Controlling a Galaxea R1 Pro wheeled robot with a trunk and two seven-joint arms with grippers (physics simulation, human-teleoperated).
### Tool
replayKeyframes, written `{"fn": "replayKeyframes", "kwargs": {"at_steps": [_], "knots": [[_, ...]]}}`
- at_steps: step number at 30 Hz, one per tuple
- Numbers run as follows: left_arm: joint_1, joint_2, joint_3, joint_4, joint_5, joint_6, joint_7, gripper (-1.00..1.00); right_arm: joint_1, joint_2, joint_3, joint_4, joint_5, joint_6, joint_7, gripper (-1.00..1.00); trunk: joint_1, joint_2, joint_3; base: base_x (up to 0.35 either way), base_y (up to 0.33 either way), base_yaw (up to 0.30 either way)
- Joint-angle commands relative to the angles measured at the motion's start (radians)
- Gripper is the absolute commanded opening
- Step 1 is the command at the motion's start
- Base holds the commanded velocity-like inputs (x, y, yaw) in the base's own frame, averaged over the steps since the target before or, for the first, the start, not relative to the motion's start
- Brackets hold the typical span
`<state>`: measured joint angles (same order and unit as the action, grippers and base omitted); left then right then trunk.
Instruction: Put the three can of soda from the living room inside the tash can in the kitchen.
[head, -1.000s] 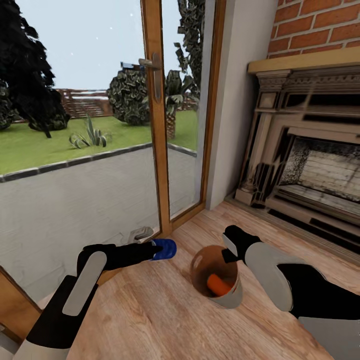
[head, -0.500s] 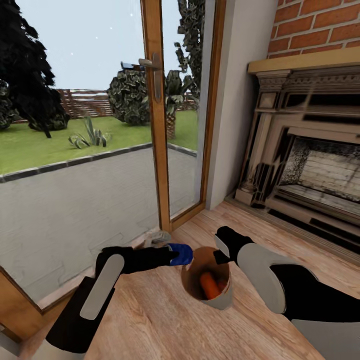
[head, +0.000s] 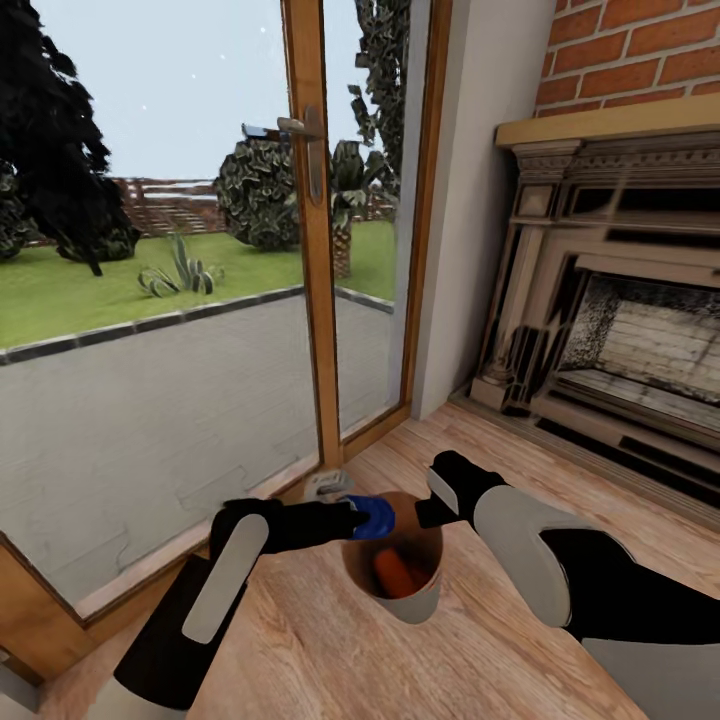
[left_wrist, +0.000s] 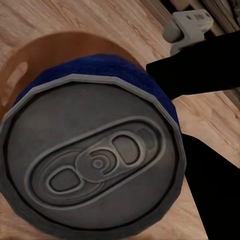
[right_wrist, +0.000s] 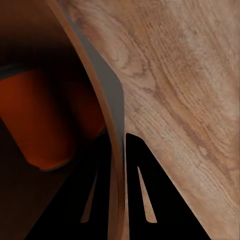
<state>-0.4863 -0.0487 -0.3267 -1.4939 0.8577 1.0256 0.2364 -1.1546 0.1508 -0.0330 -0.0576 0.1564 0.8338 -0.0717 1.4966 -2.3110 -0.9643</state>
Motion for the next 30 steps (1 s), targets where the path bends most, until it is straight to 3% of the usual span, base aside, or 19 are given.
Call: {"fn": "replayKeyframes", "kwargs": {"at_steps": [1, 7, 10, 16, 25, 30], "knots": [[0.0, -0.003, -0.003, 0.006, -0.007, -0.002, 0.0, -1.0, 0.0, 0.0, -0.012, 0.0, -0.012, -0.001, 0.008, -1.0, 0.0, 0.0, 0.0, 0.0, 0.0, 0.0], [-0.001, -0.03, -0.016, 0.086, -0.058, -0.057, 0.0, -1.0, 0.0, 0.001, -0.012, -0.001, -0.012, -0.001, 0.013, -1.0, 0.0, 0.0, 0.0, 0.0, 0.0, 0.0], [-0.001, -0.034, -0.026, 0.104, -0.063, -0.068, 0.0, -1.0, 0.0, 0.001, -0.012, -0.001, -0.012, -0.001, 0.013, -1.0, 0.0, 0.0, 0.0, 0.0, 0.0, 0.0], [-0.003, -0.042, -0.083, 0.176, -0.069, -0.124, 0.0, -1.0, 0.0, 0.005, -0.012, -0.001, -0.012, -0.001, 0.013, -1.0, 0.0, 0.0, 0.0, 0.0, 0.0, 0.0], [-0.012, -0.057, -0.102, 0.257, -0.07, -0.181, 0.0, -1.0, 0.0, 0.013, -0.012, 0.003, -0.012, -0.001, 0.013, -1.0, 0.0, 0.0, 0.0, 0.0, 0.0, 0.0], [-0.027, -0.06, -0.143, 0.321, -0.071, -0.236, 0.0, -1.0, 0.0, 0.024, -0.012, 0.008, -0.012, -0.001, 0.013, -1.0, 0.0, 0.0, 0.0, 0.0, 0.0, 0.0]]}}
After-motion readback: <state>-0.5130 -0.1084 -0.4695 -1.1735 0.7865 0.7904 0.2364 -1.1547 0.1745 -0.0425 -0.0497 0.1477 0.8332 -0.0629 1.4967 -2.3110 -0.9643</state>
